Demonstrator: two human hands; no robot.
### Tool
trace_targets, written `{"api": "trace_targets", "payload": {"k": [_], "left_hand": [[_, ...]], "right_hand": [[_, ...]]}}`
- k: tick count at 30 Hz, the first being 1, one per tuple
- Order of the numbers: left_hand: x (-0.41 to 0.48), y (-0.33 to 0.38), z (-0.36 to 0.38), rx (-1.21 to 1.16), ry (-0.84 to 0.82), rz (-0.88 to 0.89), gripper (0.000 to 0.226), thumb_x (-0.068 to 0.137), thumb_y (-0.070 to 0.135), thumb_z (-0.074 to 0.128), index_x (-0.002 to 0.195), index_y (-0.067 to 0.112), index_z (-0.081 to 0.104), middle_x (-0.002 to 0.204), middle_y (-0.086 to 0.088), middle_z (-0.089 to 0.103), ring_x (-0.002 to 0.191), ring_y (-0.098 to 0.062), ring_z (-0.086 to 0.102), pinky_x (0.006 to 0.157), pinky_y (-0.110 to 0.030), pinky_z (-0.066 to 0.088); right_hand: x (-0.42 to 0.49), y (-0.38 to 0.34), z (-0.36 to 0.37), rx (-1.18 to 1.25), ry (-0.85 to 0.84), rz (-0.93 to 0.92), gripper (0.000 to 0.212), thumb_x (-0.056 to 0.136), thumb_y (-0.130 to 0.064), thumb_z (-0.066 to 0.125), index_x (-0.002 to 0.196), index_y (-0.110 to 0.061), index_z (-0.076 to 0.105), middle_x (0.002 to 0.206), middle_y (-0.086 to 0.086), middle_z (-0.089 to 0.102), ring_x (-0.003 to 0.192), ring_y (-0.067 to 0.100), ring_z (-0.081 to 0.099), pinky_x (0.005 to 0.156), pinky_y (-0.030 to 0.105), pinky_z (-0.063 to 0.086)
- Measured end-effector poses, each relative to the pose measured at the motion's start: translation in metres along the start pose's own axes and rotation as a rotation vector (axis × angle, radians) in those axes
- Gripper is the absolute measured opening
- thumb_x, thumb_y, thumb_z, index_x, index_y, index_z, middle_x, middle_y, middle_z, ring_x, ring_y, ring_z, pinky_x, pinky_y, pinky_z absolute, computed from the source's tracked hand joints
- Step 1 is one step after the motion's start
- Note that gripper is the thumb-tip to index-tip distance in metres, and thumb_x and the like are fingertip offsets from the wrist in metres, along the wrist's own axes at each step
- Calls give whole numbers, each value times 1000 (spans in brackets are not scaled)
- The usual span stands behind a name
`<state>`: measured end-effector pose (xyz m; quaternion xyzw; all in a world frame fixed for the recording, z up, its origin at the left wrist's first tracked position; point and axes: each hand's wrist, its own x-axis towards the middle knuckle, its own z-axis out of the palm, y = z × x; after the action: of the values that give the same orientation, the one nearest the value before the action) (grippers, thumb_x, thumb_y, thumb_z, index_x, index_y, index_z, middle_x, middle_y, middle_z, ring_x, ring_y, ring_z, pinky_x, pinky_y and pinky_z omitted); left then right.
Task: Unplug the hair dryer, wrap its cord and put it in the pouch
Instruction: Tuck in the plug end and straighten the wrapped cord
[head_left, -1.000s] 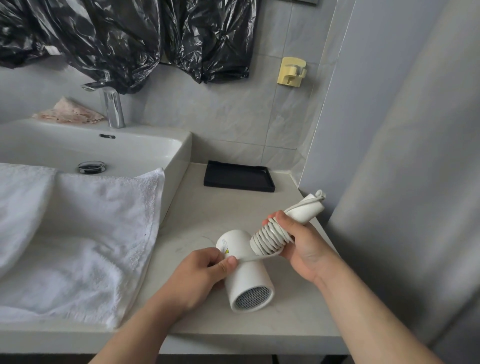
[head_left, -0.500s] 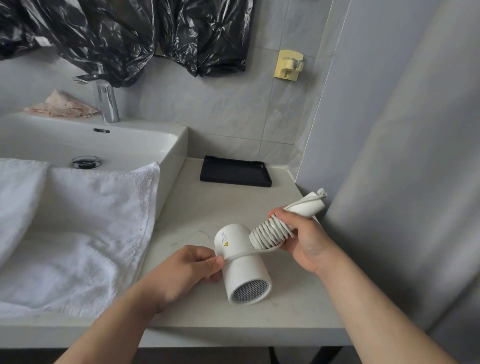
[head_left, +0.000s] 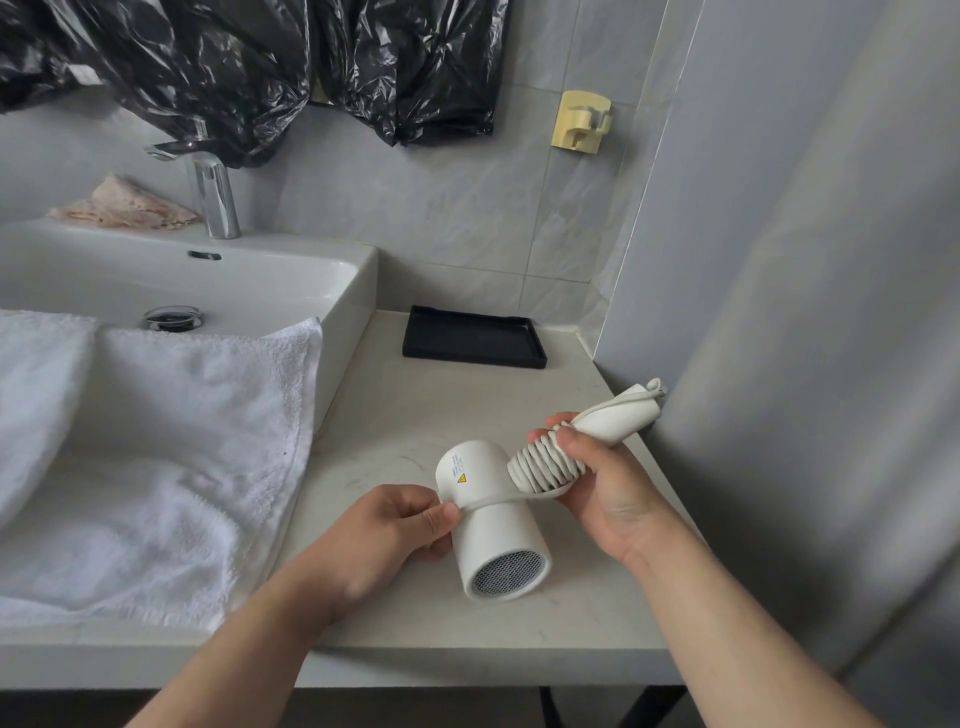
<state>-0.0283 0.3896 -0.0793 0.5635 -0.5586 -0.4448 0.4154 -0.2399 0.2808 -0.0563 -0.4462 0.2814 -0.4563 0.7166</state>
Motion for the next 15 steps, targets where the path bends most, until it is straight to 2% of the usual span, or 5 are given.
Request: {"api": "trace_targets", "payload": {"k": [4,8,10,13,15], "left_hand": [[0,1,-3,-6,-35,10,34,86,42,62,70,12,66,52,12,49,46,-3,34,49,-20,26],[3,-3,-9,-43,-68,-5,42,77,49,64,69,9,69,59,1,44,53,-12,33,69,-29,38],[5,-4,-9,-73,-81,-17,40,73,52,65,67,13,70,62,-6,42,60,-20,31,76,-37,37],[7,-6,-9,-87,-98,-9,41,68,56,69,67,15,72,59,-3,46,58,-17,32,71,-39,34],[8,-7,-10,-116,-128,-3,39,64,55,75,64,16,71,67,-5,59,68,-18,44,83,-42,43]], "right_hand": [[2,1,5,83,22,5,10,67,-13,69,76,-14,65,87,8,71,80,23,71,71,35,60],[3,0,5,124,0,25,18,64,-12,71,81,-13,66,78,7,67,78,26,68,75,38,57],[4,1,5,135,24,32,21,67,-13,69,88,-13,66,77,7,66,78,27,68,81,40,55],[7,4,9,127,72,20,12,67,-18,69,77,-14,65,74,5,61,75,25,64,84,40,50],[10,6,13,89,97,-2,11,68,-25,71,70,-17,63,71,2,58,72,22,62,82,39,48]]}}
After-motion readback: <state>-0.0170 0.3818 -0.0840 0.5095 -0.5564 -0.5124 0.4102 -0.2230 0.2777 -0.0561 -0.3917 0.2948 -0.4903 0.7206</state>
